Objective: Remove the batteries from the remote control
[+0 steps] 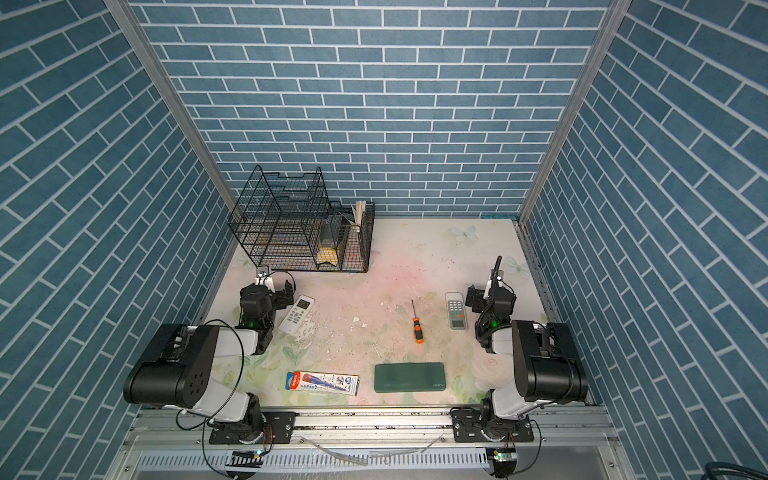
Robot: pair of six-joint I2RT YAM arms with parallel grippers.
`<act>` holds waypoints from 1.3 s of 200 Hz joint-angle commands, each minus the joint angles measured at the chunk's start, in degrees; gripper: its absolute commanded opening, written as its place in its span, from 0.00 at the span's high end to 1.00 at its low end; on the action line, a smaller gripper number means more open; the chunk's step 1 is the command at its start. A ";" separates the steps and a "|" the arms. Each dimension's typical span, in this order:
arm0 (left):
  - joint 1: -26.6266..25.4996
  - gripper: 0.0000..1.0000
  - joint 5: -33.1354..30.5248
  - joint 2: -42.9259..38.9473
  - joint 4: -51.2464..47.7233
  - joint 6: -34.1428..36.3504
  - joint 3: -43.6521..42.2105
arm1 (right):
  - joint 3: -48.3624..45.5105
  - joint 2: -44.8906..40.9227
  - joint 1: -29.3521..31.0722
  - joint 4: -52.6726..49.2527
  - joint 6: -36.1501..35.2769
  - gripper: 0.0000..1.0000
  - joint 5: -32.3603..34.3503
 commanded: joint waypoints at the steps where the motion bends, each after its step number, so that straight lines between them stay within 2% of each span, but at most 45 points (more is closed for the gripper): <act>1: -0.36 0.00 -3.13 -6.51 -2.62 -0.35 -0.11 | 3.50 -3.89 -0.28 -3.67 -1.64 0.01 1.76; 22: -0.29 0.00 -9.36 -16.66 -16.30 -3.04 2.92 | 9.42 -14.12 -0.28 -22.46 0.59 0.01 3.85; 42: 0.35 0.00 -14.16 -25.06 -34.17 -11.27 7.83 | 16.98 -21.78 -0.34 -41.04 9.68 0.01 8.81; 59: 2.42 0.00 -7.67 -28.87 -41.48 -16.07 10.26 | 25.58 -22.96 -0.31 -57.86 10.98 0.01 5.29; 74: 2.52 0.00 -4.90 -30.55 -46.59 -18.65 12.63 | 30.38 -21.90 -0.09 -67.70 13.16 0.01 2.36; 86: 2.45 0.00 -2.81 -30.71 -51.77 -20.28 15.30 | 31.67 -21.95 0.84 -72.63 13.70 0.01 -0.48; 101: 2.30 0.00 -0.18 -30.41 -57.18 -21.68 18.09 | 32.67 -22.66 3.67 -78.37 14.87 0.01 -0.28; 131: 1.12 0.00 0.54 -30.55 -65.30 -23.67 21.29 | 36.00 -20.37 10.57 -89.55 16.89 0.04 1.27; 152: -0.21 0.00 1.39 -30.76 -68.04 -23.99 22.77 | 36.81 -17.38 14.26 -93.31 18.15 0.05 0.66; 180: -1.66 0.00 3.99 -30.67 -69.88 -24.04 24.59 | 36.31 -13.70 17.35 -93.51 19.00 0.08 -0.03; 260: -3.61 0.00 4.58 -31.22 -71.00 -25.32 24.84 | 36.23 -2.61 19.04 -88.97 18.91 0.07 -4.36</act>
